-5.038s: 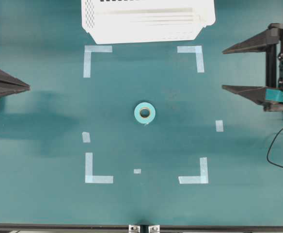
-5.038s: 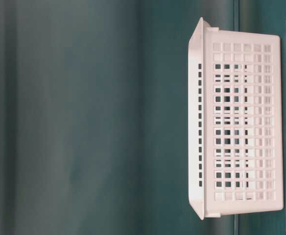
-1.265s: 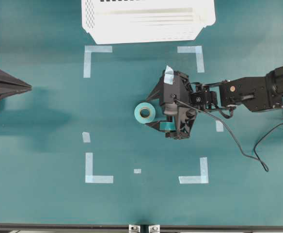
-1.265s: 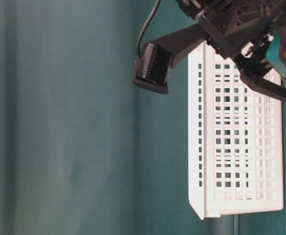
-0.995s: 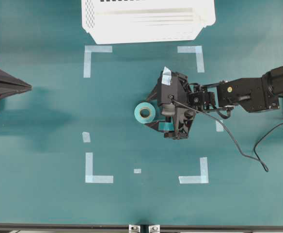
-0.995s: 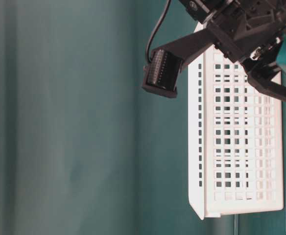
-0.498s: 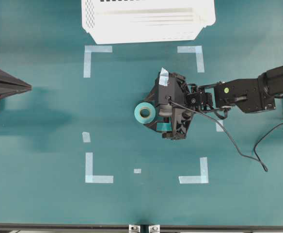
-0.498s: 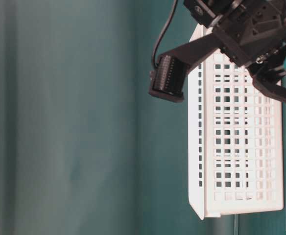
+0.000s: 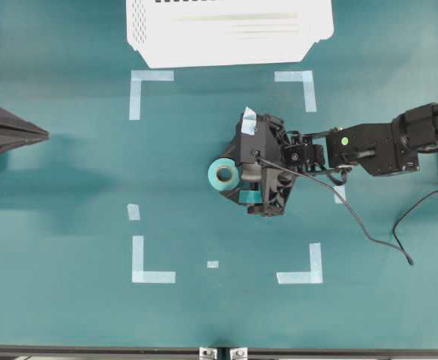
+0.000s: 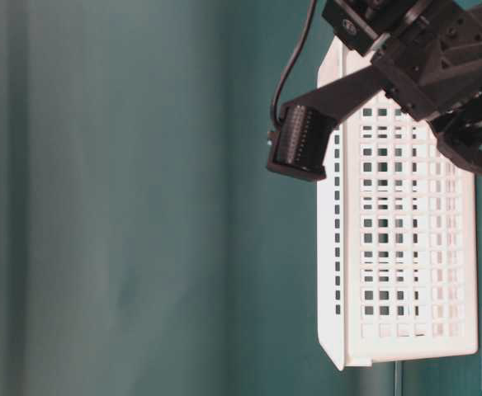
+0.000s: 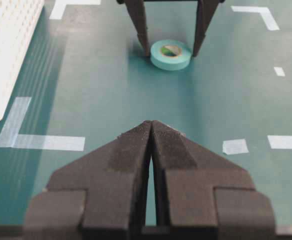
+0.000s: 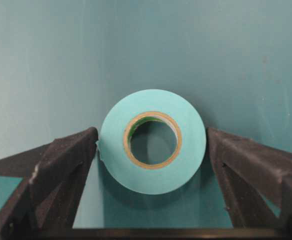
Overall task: Put the tape in the middle into the white basket.
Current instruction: 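Lower the right gripper over the tape roll and close on it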
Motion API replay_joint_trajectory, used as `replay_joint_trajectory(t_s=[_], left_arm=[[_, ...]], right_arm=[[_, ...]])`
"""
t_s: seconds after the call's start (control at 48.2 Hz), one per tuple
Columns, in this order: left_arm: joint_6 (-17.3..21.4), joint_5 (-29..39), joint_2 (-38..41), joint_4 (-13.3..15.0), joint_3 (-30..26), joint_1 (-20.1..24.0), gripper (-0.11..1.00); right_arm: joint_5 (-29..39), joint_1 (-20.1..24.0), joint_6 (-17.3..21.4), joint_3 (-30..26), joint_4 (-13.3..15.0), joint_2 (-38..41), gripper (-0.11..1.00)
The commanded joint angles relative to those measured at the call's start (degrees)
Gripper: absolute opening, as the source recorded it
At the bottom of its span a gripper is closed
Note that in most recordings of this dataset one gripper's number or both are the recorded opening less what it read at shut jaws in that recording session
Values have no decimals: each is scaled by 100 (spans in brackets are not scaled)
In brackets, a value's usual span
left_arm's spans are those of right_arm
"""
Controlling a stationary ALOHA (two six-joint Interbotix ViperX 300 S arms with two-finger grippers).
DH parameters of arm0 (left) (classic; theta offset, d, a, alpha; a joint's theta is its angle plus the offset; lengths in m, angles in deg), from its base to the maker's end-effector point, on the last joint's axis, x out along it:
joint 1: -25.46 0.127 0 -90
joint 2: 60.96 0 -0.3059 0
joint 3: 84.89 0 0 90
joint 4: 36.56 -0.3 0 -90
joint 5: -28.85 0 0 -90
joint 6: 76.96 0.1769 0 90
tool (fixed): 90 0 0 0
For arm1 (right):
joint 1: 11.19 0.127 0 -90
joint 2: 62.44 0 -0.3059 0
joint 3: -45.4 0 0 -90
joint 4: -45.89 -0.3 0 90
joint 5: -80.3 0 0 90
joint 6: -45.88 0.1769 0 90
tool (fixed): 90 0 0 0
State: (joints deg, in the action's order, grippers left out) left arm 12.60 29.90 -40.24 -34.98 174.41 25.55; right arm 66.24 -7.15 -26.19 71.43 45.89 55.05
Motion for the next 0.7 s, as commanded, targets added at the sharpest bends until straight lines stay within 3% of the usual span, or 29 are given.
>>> replay_joint_trajectory(t_s=[0.0, 0.684], left_arm=[[9, -44, 53, 0, -62, 18, -11], [9, -53, 53, 0, -62, 18, -11]], right_arm=[[-18, 35, 9, -105, 9, -53, 100], [-9, 35, 9, -237, 9, 62, 100]])
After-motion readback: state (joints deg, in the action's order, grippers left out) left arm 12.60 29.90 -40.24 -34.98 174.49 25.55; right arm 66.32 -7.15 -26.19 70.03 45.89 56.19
